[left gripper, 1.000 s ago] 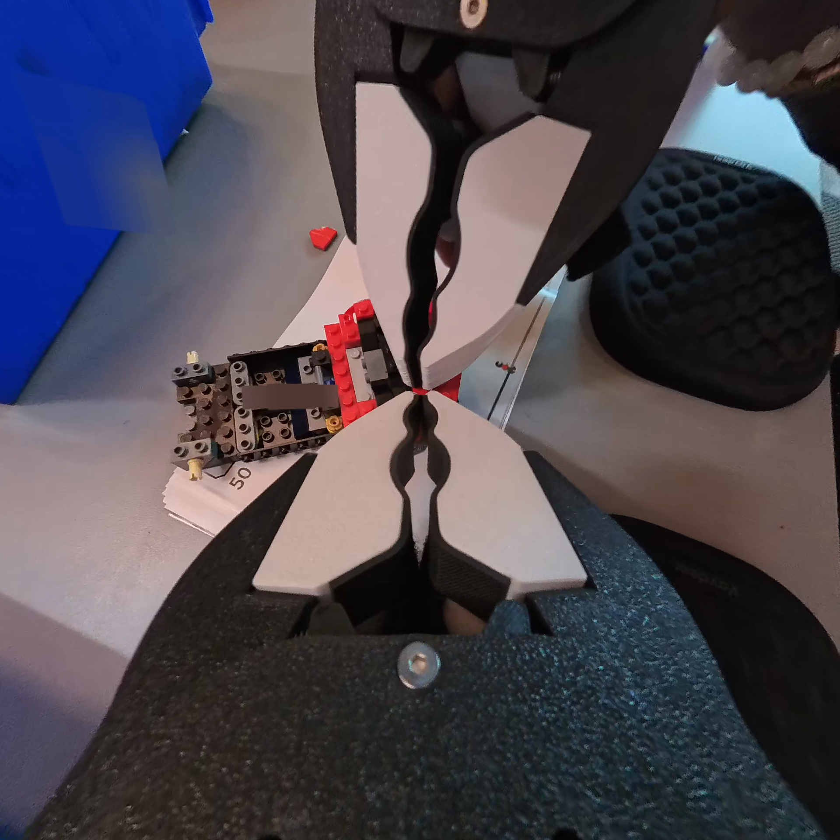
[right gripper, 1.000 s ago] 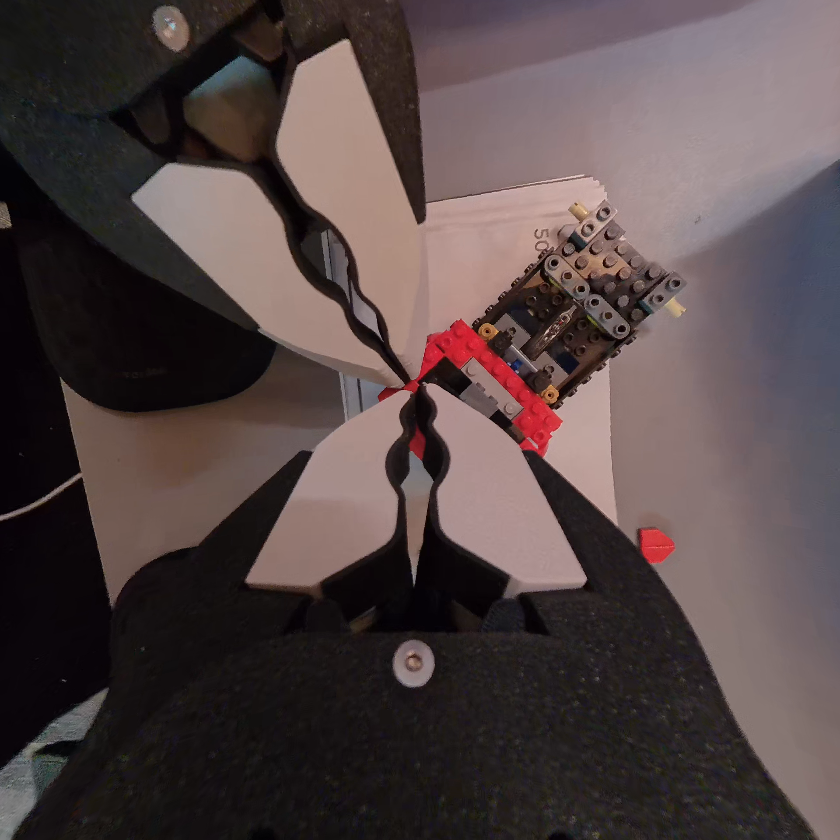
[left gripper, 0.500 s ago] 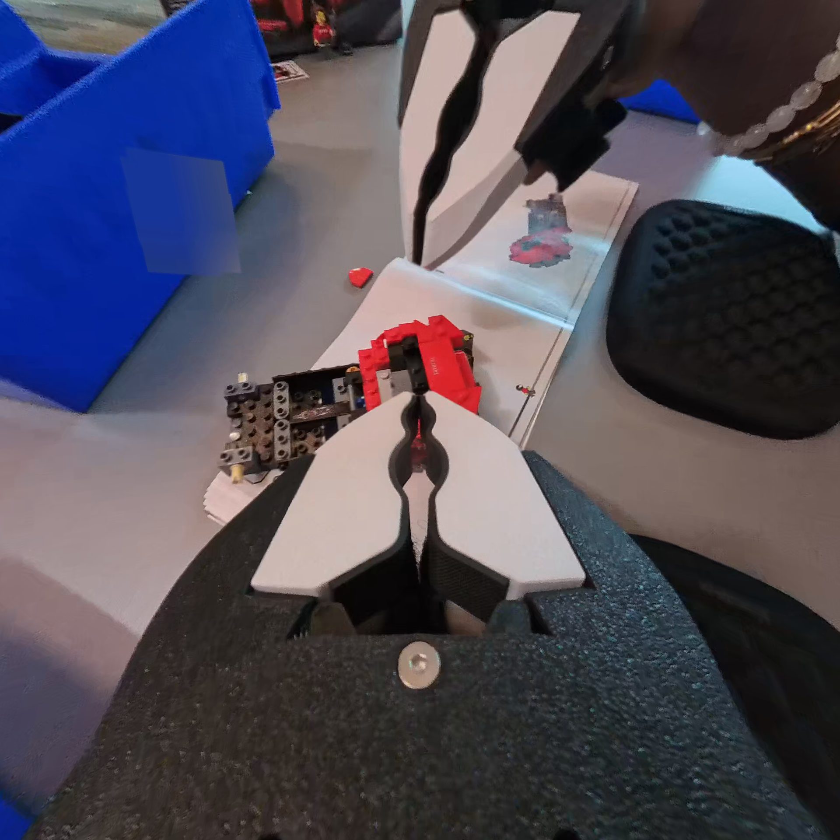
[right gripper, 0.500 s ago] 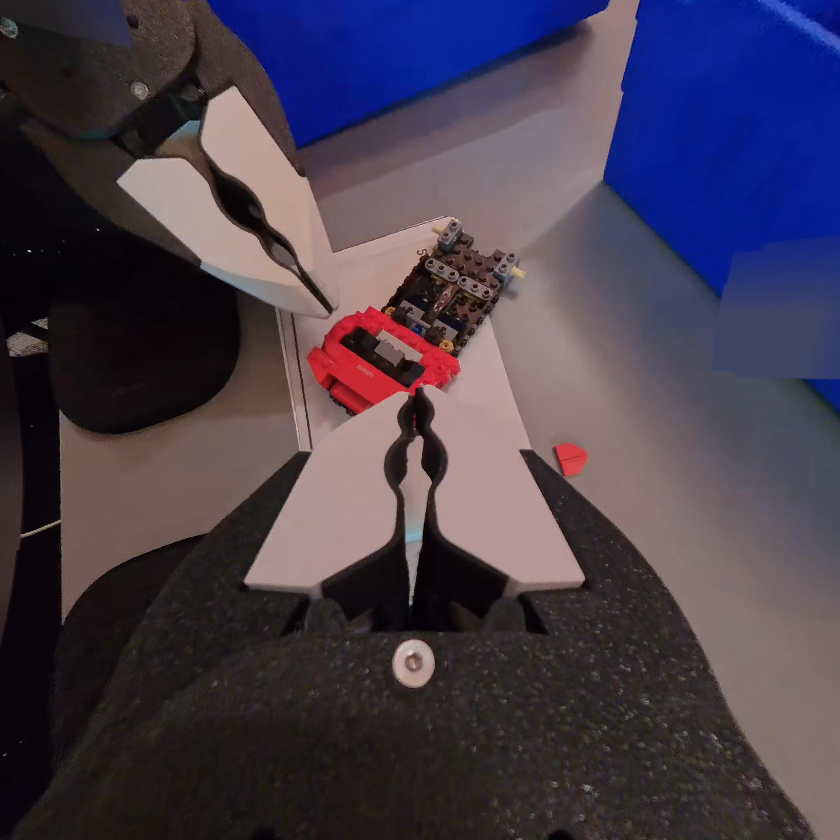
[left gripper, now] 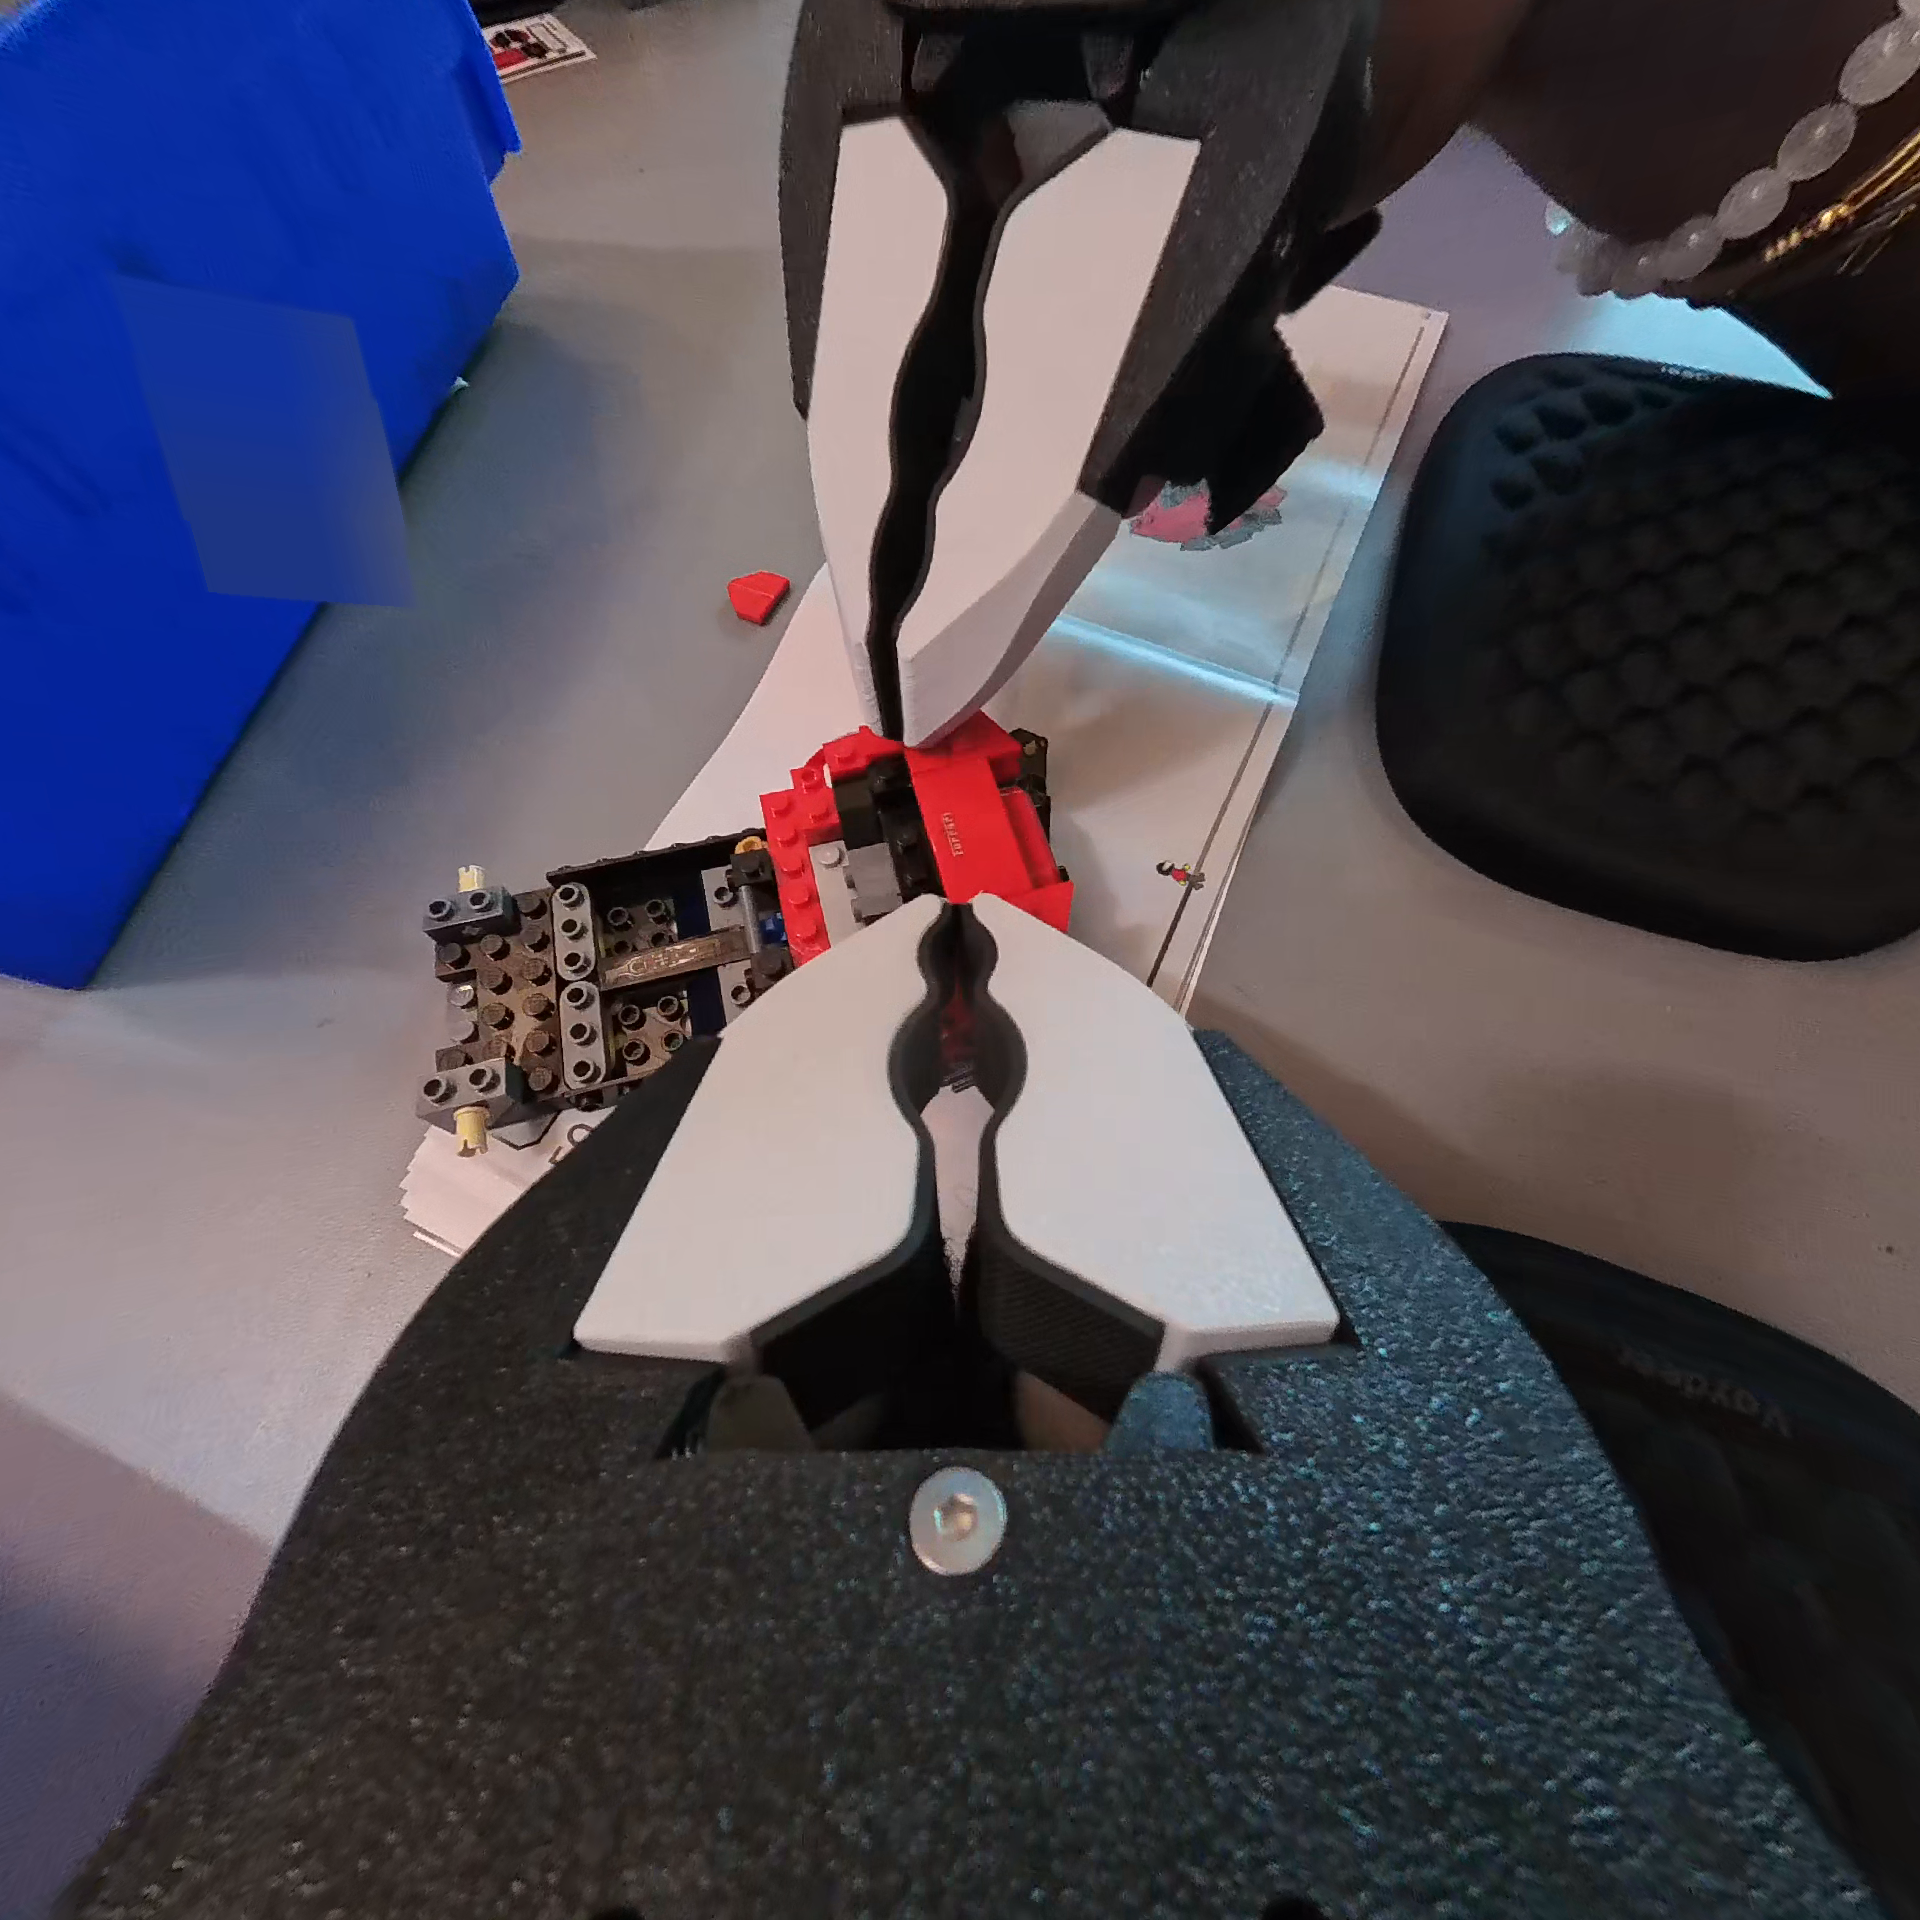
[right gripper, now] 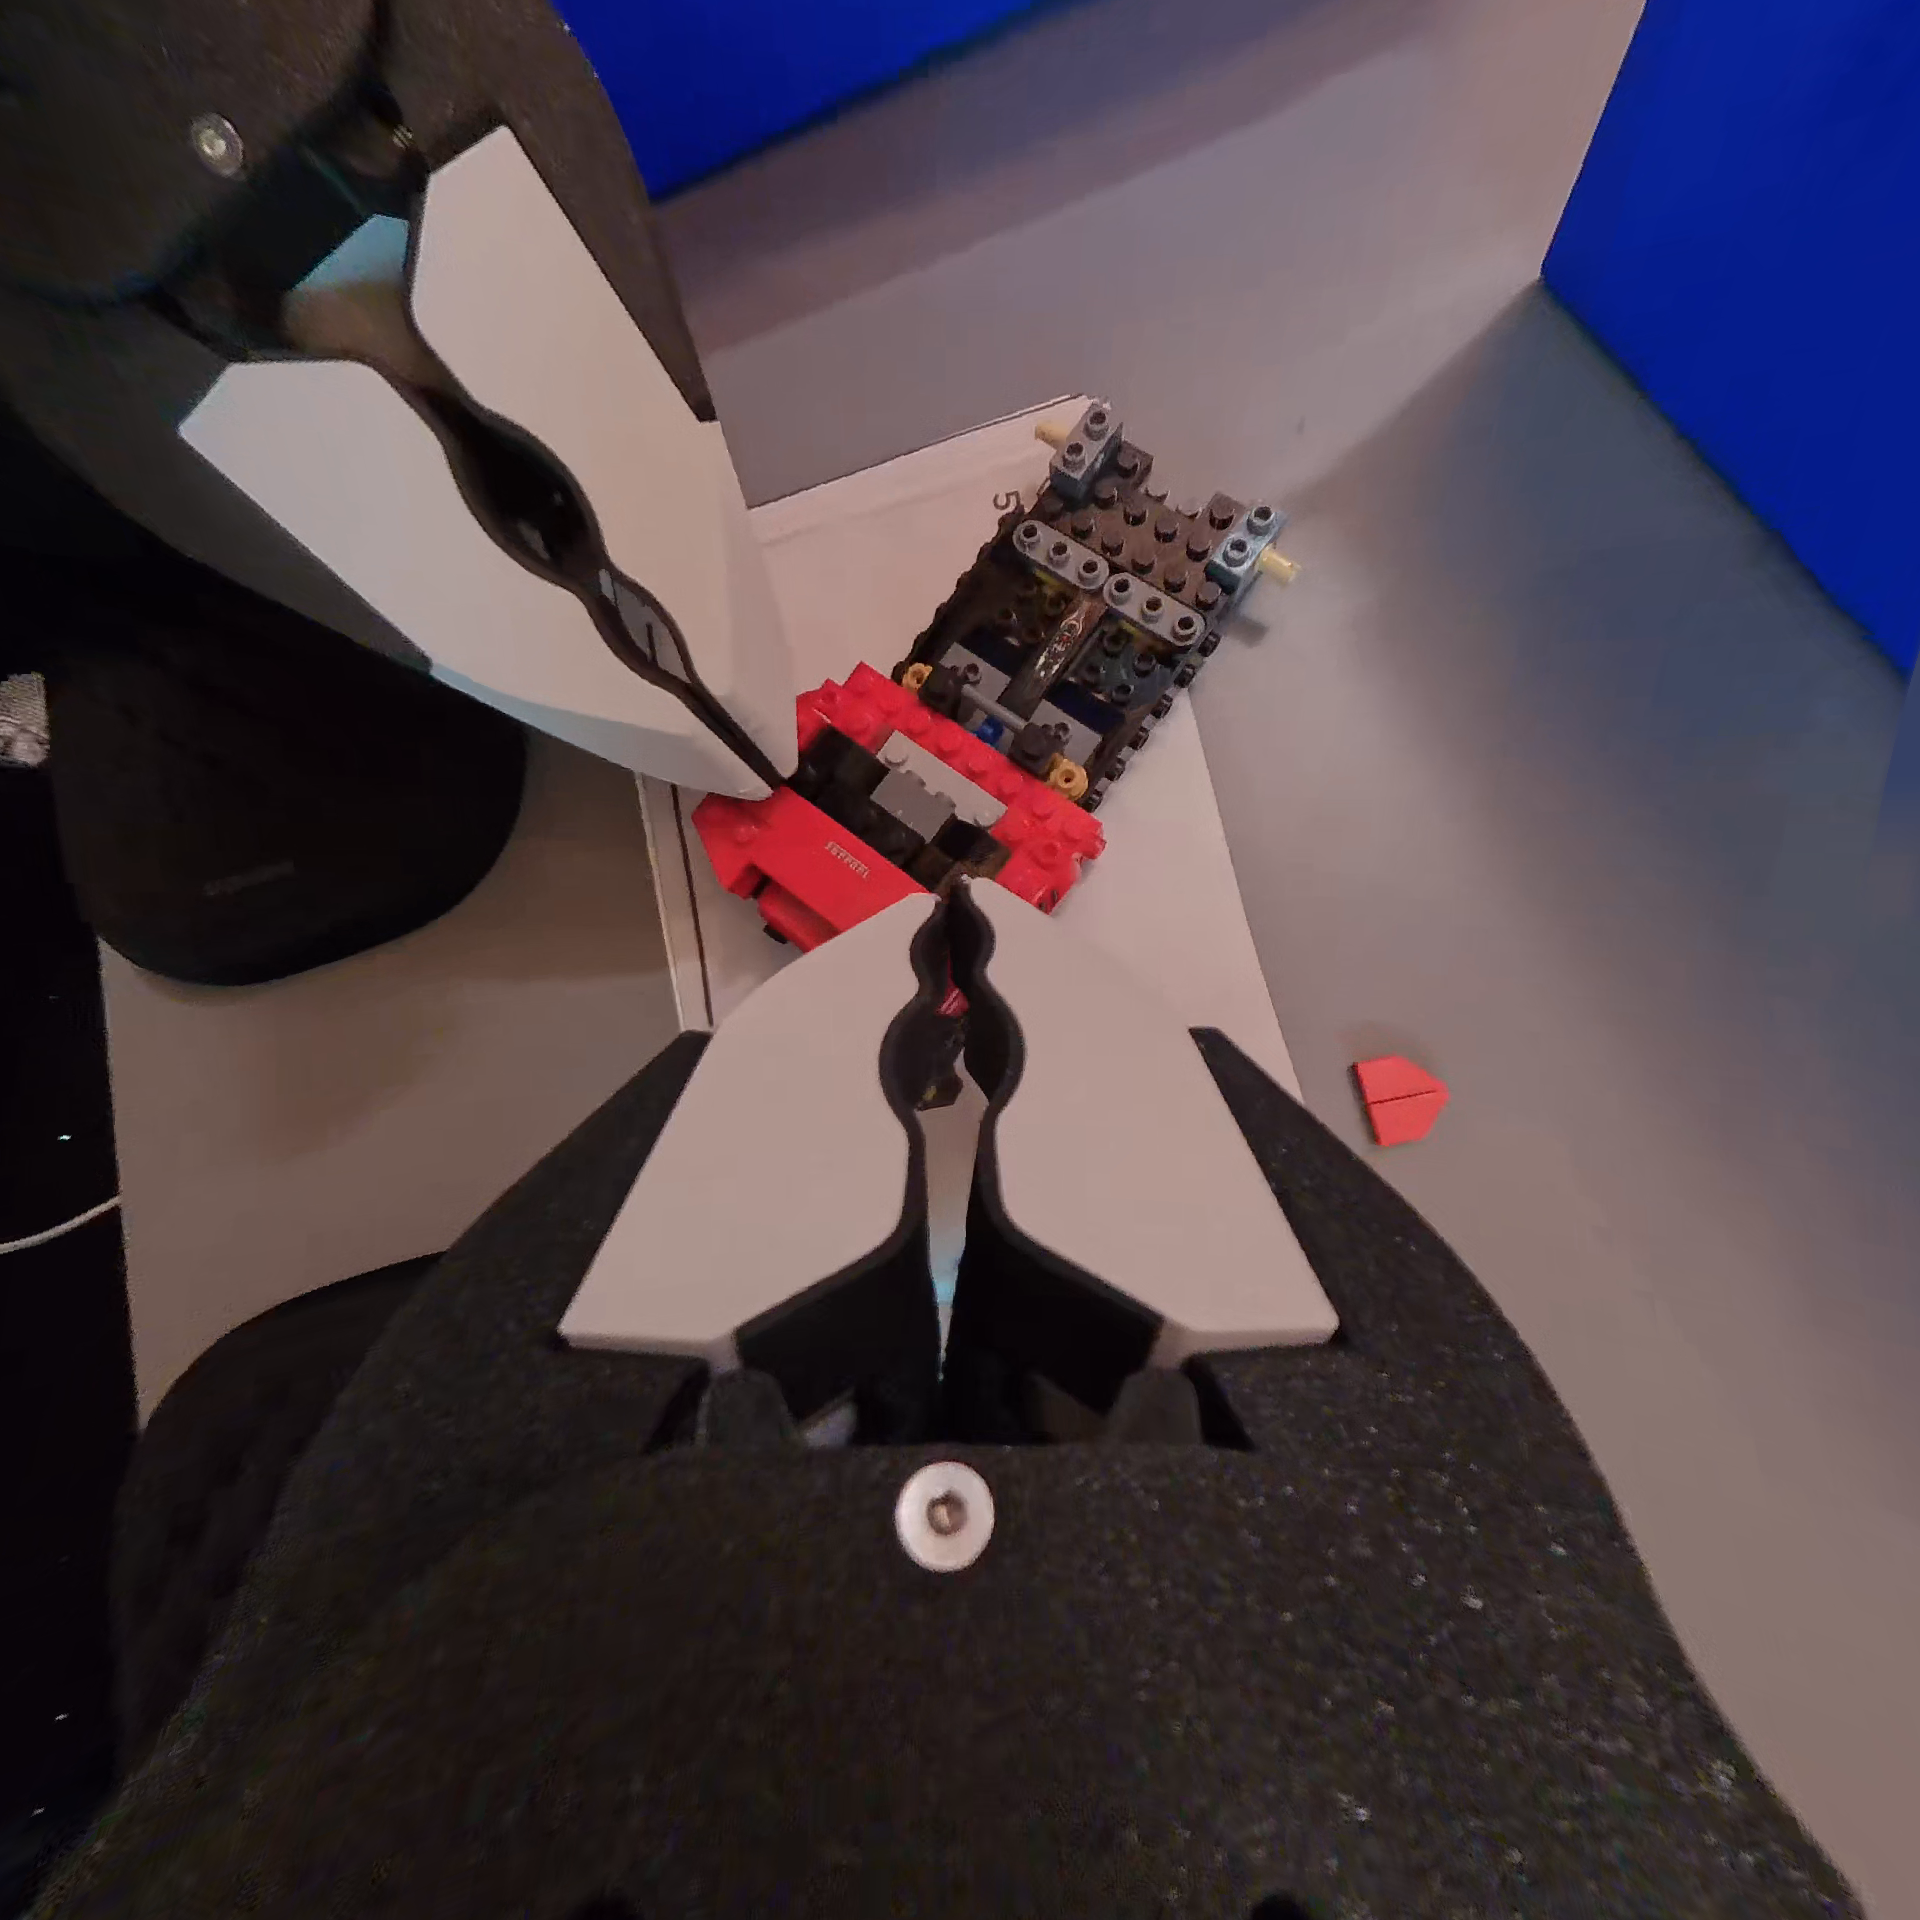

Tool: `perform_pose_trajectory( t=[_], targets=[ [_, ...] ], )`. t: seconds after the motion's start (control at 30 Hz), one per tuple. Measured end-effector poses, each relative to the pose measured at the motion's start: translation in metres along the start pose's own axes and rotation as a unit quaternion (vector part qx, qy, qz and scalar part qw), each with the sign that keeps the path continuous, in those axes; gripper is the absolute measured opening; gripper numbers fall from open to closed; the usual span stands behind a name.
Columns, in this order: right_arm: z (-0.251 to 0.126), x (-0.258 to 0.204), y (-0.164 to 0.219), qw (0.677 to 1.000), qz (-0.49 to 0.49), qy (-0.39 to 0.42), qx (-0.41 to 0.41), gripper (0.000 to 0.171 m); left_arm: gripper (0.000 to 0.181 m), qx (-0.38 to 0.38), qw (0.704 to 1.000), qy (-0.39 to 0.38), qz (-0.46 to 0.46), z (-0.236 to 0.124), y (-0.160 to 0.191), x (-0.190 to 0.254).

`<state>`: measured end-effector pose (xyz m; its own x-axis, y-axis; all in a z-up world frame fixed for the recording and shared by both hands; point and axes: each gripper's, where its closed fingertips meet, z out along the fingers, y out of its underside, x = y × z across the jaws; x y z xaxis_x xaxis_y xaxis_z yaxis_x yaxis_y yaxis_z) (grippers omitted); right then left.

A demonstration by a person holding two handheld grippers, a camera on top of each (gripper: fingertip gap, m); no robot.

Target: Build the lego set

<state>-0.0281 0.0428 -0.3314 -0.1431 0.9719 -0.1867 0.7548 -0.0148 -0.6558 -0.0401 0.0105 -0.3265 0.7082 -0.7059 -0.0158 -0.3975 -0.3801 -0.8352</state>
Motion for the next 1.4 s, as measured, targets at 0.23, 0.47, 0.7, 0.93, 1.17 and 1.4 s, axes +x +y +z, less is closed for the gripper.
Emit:
perform_pose_trajectory(
  t=[0.23, 0.47, 0.7, 0.93, 1.17, 1.4],
  targets=[
    [0.000, -0.001, 0.001, 0.999, 0.008, 0.000, -0.046, 0.000, 0.000, -0.001, 1.000, -0.003, 0.003, 0.001, 0.000, 0.000],
    [0.000, -0.001, 0.002, 0.992, -0.039, 0.056, -0.103, 0.001, 0.000, 0.001, 1.000, -0.001, 0.001, 0.001, 0.000, 0.000],
    [-0.001, -0.001, 0.002, 0.983, -0.061, 0.086, -0.150, 0.001, 0.000, 0.000, 1.000, -0.001, 0.003, 0.001, 0.000, 0.000],
    [-0.001, -0.001, 0.002, 0.980, -0.066, 0.094, -0.160, 0.000, 0.000, -0.001, 1.000, -0.004, 0.008, 0.002, -0.001, -0.001],
    [-0.014, -0.009, -0.020, 0.994, -0.060, 0.060, -0.071, 0.000, 0.000, 0.031, 0.999, 0.001, -0.014, -0.010, -0.007, -0.006],
    [0.008, -0.023, -0.010, 0.995, -0.060, 0.011, -0.080, 0.000, 0.000, 0.006, 1.000, 0.010, 0.009, -0.002, -0.001, 0.000]
  ],
)
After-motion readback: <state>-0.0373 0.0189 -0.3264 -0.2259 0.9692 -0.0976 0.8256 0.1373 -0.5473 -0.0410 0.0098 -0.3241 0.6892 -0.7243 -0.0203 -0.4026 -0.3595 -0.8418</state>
